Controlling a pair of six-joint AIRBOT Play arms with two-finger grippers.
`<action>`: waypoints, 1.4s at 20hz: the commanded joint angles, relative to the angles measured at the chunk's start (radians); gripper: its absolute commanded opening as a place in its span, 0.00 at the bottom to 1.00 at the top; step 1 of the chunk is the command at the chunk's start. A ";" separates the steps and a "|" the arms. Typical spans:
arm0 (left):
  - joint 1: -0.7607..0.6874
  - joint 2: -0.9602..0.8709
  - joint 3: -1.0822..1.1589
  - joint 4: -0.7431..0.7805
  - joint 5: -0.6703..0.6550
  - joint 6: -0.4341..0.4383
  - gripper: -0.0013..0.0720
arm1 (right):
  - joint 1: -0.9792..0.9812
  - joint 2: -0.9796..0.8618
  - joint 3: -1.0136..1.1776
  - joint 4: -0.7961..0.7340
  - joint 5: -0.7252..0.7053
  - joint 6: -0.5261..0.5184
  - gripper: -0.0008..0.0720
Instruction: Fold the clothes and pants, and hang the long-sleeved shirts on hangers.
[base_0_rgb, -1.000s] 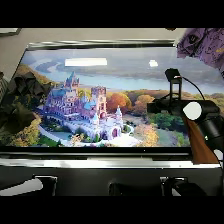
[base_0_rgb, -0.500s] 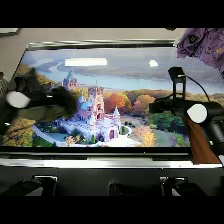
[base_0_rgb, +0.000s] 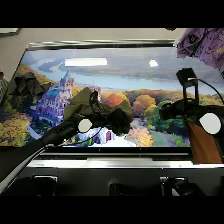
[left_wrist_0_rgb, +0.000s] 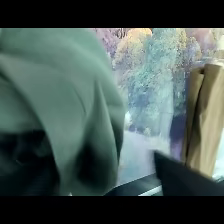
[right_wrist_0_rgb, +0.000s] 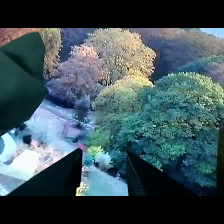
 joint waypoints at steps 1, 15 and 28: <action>0.067 0.038 0.001 -0.012 -0.082 0.074 1.00 | -0.002 0.010 0.001 -0.063 0.101 0.056 0.46; 0.861 0.328 0.000 0.105 -0.584 0.414 1.00 | -0.332 -0.531 -0.106 0.762 0.162 -0.088 0.75; 1.019 0.256 -0.108 0.077 -0.669 0.481 1.00 | -0.125 -0.611 -0.128 0.769 0.085 -0.064 0.11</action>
